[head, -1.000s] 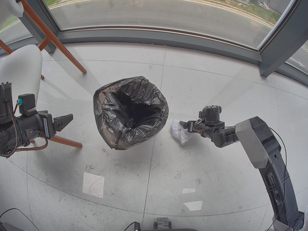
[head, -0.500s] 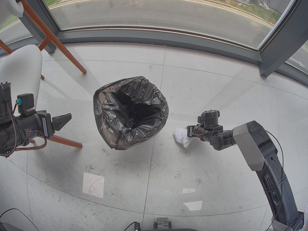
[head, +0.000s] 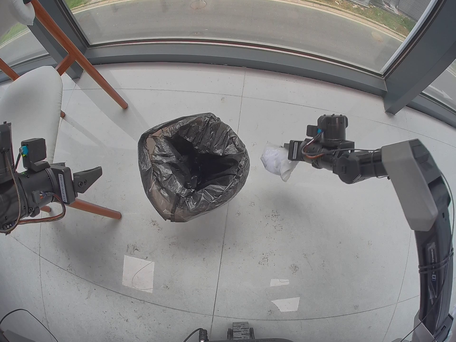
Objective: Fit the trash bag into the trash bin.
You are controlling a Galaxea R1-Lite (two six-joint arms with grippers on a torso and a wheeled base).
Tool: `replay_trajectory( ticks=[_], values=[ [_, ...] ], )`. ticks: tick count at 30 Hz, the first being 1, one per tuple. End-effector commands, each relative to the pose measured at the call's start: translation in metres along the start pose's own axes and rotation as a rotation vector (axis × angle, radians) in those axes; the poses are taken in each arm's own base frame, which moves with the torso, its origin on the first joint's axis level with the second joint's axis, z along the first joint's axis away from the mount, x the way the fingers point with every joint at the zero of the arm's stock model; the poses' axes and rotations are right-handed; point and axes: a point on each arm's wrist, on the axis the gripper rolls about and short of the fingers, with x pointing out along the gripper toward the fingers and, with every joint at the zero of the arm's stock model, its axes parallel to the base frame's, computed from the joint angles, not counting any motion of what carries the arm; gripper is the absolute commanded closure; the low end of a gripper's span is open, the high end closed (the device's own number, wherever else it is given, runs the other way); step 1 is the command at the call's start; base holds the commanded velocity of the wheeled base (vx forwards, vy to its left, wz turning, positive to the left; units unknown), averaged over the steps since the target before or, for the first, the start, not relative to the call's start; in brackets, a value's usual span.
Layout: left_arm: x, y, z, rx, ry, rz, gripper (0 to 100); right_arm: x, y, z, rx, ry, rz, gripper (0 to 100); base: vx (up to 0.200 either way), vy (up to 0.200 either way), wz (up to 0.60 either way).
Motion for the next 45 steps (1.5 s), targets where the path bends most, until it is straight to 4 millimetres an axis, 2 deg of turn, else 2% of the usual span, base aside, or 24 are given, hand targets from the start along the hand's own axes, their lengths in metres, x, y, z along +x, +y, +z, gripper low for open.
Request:
replay_trajectory(
  ticks=[1,7,8,9,10,11,14,21,29,36,41,45],
  values=[
    [-0.005,0.000,-0.002,0.000,-0.003,-0.001,0,-0.079,0.049,0.060,-0.011,-0.079,0.094,100,0.000,0.000,0.00],
    [-0.006,0.000,-0.002,0.002,-0.008,-0.004,0,-0.117,0.076,0.077,-0.039,-0.117,0.160,100,0.000,0.000,0.00],
    [-0.006,0.000,-0.002,0.002,-0.008,-0.004,0,-0.117,0.076,0.077,-0.039,-0.117,0.160,100,0.000,0.000,0.00],
    [-0.006,0.000,-0.002,0.002,-0.008,-0.004,0,-0.130,0.090,0.084,-0.048,-0.139,0.192,100,0.000,0.000,0.00],
    [-0.006,0.000,-0.001,0.003,-0.009,-0.004,0,-0.131,0.092,0.085,-0.049,-0.142,0.196,100,0.000,0.000,0.00],
    [-0.006,0.000,-0.001,0.003,-0.009,-0.004,0,-0.141,0.104,0.087,-0.057,-0.151,0.229,100,0.000,0.000,0.00],
    [-0.006,0.000,-0.002,0.003,-0.008,-0.004,0,-0.148,0.122,0.085,-0.067,-0.149,0.276,100,0.000,0.000,0.00],
    [-0.006,0.000,-0.001,0.003,-0.009,-0.004,0,-0.141,0.144,0.056,-0.086,-0.083,0.329,100,0.000,0.000,0.00],
    [-0.007,0.000,-0.006,0.002,0.004,0.000,0,-0.124,0.146,0.041,-0.119,-0.102,0.342,100,0.000,0.000,0.00],
    [-0.009,0.000,-0.007,0.002,0.003,-0.001,0,-0.114,0.161,0.032,-0.123,-0.089,0.376,100,0.000,0.000,0.00],
    [-0.009,0.000,-0.007,0.001,0.003,0.000,0,-0.098,0.184,0.017,-0.134,-0.096,0.421,100,0.000,0.000,0.00],
    [-0.009,0.000,-0.007,0.002,0.003,-0.001,0,-0.089,0.186,0.013,-0.133,-0.138,0.432,100,0.000,0.000,0.00]
  ],
)
